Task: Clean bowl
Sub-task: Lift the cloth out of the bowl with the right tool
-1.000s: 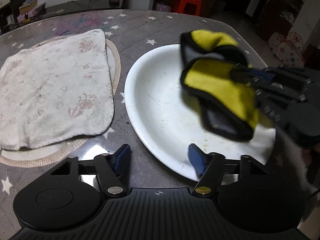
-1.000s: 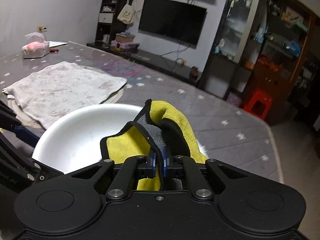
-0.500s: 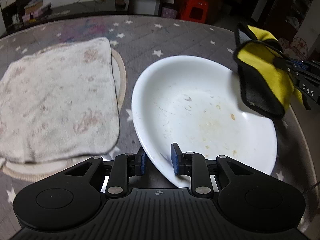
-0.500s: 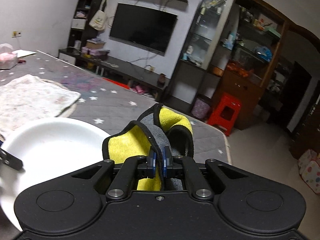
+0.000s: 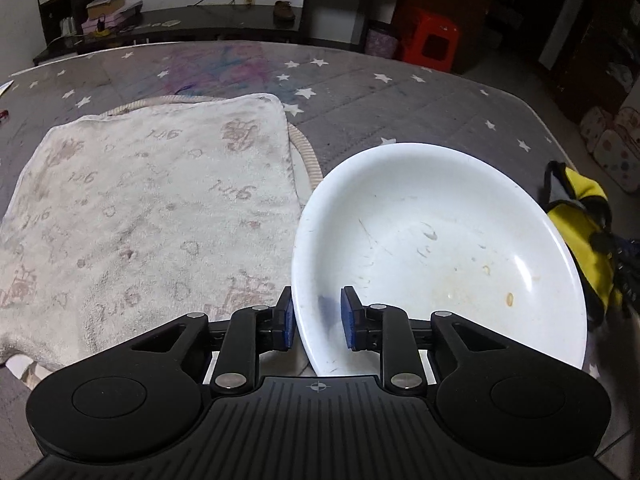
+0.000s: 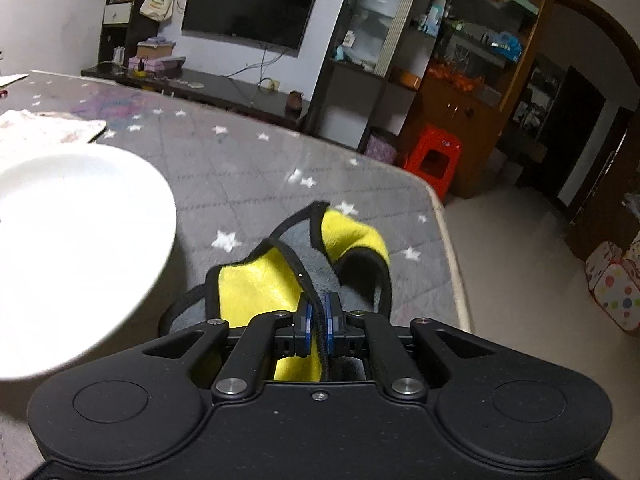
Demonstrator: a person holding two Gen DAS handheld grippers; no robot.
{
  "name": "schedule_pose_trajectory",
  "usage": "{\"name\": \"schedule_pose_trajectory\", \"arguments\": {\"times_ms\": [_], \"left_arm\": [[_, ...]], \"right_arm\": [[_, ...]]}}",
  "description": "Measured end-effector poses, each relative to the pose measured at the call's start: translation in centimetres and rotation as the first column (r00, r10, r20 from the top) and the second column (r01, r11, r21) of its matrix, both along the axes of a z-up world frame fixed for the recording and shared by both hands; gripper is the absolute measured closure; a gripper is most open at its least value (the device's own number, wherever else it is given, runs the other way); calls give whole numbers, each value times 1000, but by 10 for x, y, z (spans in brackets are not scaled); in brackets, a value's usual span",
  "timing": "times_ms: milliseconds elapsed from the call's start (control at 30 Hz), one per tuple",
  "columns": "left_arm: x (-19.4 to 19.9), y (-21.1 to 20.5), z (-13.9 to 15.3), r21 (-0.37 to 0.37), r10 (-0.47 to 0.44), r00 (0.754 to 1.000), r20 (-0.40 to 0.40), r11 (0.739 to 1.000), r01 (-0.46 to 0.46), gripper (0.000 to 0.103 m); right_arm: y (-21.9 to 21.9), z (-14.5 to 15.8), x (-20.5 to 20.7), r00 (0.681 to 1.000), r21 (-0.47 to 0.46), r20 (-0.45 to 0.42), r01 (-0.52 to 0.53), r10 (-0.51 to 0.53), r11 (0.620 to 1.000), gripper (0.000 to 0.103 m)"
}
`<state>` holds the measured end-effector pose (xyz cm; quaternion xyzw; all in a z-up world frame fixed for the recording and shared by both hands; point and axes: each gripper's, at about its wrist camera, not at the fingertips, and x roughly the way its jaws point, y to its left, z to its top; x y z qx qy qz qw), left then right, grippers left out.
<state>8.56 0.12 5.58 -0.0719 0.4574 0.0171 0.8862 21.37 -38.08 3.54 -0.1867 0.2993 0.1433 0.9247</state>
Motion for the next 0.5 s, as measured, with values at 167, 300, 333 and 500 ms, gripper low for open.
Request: {"name": "schedule_pose_trajectory", "arguments": {"times_ms": [167, 300, 333, 500], "left_arm": [[-1, -2, 0, 23, -8, 1000, 4, 1000, 8, 77], [-2, -4, 1, 24, -1, 1000, 2, 1000, 1, 77], [-3, -6, 1, 25, 4, 1000, 2, 1000, -4, 77], [-2, -7, 0, 33, 5, 1000, 4, 999, -5, 76]], "right_arm": [[13, -10, -9, 997, 19, -40, -63, 64, 998, 96], [16, -8, -20, 992, 50, -43, -117, 119, 992, 96], [17, -7, -22, 990, 58, -43, -130, 133, 990, 96], [21, -4, -35, 978, 97, -43, -197, 202, 976, 96]]}}
